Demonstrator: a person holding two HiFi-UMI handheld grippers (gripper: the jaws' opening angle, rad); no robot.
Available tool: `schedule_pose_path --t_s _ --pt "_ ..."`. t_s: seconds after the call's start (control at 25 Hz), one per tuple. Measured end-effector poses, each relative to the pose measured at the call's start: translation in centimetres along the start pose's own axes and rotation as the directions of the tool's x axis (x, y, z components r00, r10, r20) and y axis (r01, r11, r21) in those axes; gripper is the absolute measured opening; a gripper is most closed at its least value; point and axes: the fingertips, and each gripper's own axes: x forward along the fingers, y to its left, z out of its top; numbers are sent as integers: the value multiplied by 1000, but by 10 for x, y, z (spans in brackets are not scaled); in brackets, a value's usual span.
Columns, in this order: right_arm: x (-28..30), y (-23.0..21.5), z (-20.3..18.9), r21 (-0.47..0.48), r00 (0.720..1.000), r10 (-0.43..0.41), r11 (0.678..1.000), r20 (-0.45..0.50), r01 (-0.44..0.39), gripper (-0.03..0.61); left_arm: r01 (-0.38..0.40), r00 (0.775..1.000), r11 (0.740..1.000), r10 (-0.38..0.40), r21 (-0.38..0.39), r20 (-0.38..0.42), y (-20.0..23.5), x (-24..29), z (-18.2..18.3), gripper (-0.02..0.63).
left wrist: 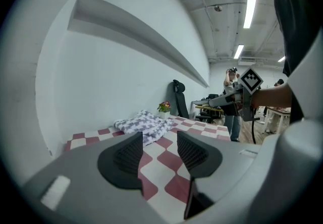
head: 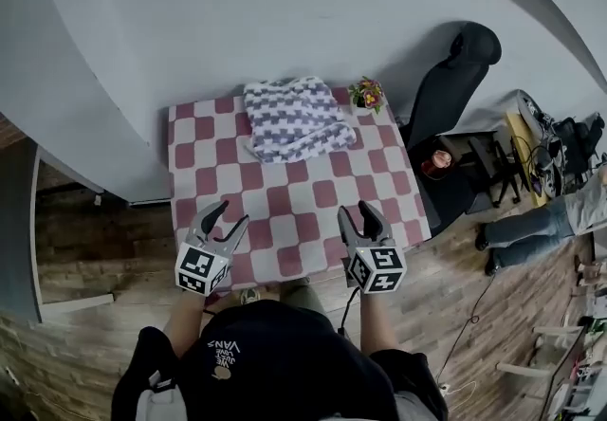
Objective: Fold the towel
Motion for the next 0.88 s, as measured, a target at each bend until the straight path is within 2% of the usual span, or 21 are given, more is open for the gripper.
schedule_pose_path --t_s 0.44,0.72,0.88 --pt "117 -88 20 -98 990 87 990 -107 -98 180 -177 980 984 175 -13 -92 38 71 -20 193" --pt "191 -140 -2 -63 973 115 989 -202 -130 179 -243 961 970 238 -18 -140 56 111 -33 209" --pt "229 -161 -23 -44 957 112 991 -266 -128 179 -247 953 969 243 2 -182 62 129 -40 210"
